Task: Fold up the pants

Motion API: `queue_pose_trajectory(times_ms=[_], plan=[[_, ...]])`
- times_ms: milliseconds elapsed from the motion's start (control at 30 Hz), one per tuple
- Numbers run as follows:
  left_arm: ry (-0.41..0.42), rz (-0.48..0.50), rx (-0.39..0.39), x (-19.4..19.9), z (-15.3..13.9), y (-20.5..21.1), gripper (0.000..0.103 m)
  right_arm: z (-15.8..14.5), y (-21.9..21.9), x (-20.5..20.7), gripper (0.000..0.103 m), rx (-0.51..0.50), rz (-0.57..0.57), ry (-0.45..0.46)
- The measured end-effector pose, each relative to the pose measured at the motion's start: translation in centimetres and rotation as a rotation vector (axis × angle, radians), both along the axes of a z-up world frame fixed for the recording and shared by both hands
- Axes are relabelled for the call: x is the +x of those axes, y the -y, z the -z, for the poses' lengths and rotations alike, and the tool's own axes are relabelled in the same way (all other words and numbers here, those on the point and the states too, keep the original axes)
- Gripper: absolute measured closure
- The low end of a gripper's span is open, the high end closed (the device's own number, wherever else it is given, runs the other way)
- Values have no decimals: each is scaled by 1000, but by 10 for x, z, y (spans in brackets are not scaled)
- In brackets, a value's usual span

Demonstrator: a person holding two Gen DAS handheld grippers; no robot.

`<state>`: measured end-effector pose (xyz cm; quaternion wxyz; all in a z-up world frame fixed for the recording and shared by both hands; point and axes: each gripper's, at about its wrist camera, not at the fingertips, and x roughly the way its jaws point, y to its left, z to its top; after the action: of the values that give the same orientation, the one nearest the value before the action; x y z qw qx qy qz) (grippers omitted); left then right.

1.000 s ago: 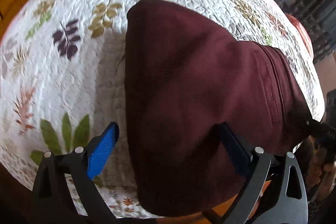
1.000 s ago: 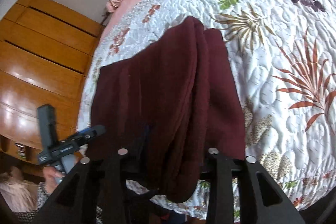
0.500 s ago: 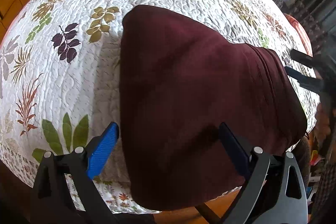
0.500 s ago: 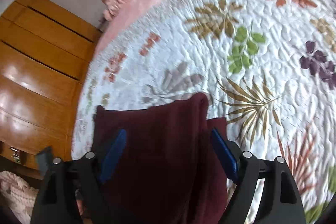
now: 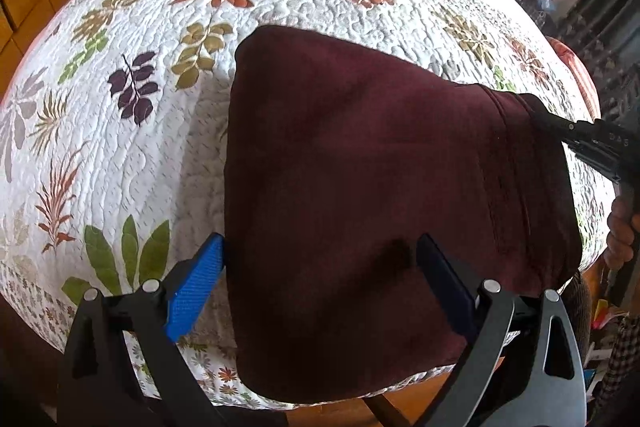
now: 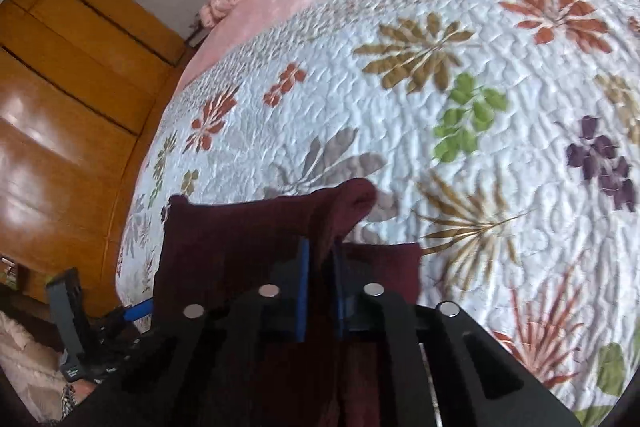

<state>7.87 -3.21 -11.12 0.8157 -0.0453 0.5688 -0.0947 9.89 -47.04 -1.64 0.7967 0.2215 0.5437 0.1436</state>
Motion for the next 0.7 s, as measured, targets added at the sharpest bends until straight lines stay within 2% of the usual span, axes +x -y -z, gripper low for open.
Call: queue_pose_trajectory(times_ms=[67,133,200,300,400,433,500,600,667,700], plan=[[18,3,-9,0,-4,1,8,3,12,2,97,36,32,-21],[22,4,-6,1,-5,4,7,13,13,3,97,27,42,-49],[19,14,21,3,0,9,7,23,8,3,97,-19,39,-75],[22,37,68,5,12,14,5,31,6,3,96,-7,58,-84],[31,36,54,1,11,10,5,21,6,-3,67,26,42,-59],[25,31,32,0,9,6,5,13,7,-8,53,61,26,-42],[14,18,10,-4,6,0,5,-3,9,-24,50,79,2,-5],[19,1,-8,-14,4,-8,5,-17,11,-51,47,89,-30,3],[15,-3,-10,-16,5,-10,5,-18,14,-68,34,104,-41,-14],[10,-4,-8,-16,7,-9,5,-16,15,-75,33,106,-43,-25]])
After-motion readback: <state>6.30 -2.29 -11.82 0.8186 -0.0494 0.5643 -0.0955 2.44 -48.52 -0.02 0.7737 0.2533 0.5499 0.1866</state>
